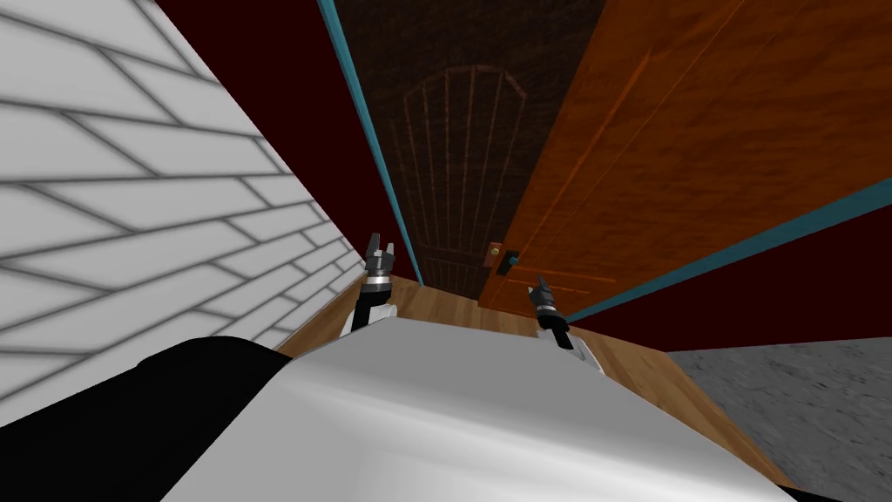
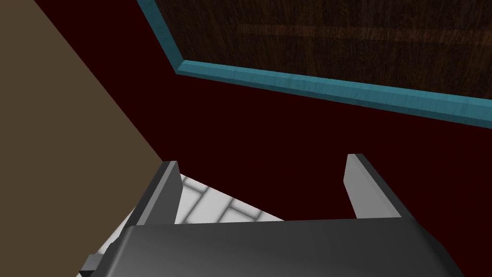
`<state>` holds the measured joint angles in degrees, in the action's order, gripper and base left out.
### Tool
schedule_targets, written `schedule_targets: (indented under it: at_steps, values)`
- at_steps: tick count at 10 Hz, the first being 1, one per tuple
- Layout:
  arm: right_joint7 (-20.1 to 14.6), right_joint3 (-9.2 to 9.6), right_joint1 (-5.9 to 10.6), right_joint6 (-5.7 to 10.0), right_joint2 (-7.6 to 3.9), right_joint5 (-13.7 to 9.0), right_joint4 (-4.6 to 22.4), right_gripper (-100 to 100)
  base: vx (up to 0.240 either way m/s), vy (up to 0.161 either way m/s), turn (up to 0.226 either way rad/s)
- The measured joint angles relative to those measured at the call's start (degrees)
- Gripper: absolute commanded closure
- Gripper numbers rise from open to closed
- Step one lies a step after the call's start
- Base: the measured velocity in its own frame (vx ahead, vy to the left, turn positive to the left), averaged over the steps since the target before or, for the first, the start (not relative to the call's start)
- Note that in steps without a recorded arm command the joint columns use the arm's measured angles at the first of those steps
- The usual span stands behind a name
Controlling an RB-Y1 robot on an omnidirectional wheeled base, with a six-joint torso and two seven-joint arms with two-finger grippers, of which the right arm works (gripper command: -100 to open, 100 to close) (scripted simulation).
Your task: Pull the door open
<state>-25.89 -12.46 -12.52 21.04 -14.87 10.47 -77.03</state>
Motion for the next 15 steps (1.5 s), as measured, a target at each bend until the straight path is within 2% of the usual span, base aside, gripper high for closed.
schedule_targets:
  at_steps: [3,7,8,14,15]
  values:
    - [0.7,-0.92,0.35,-0.51,0.12,-0.3,0.6,-100,0.184,-0.037,0.059]
    - [0.9,0.42,2.75,-0.3,0.74,-0.2,0.5,-100,0.185,0.068,0.098]
    - [0.9,0.49,2.84,-0.26,0.74,-0.2,0.5,100,-0.009,-0.005,-0.016]
    - [1.0,0.7,2.76,-0.28,0.89,-0.1,0.6,100,-0.036,-0.01,0.0]
    - [0.9,0.65,2.3,-0.11,0.77,-0.1,0.1,100,-0.15,-0.078,-0.031]
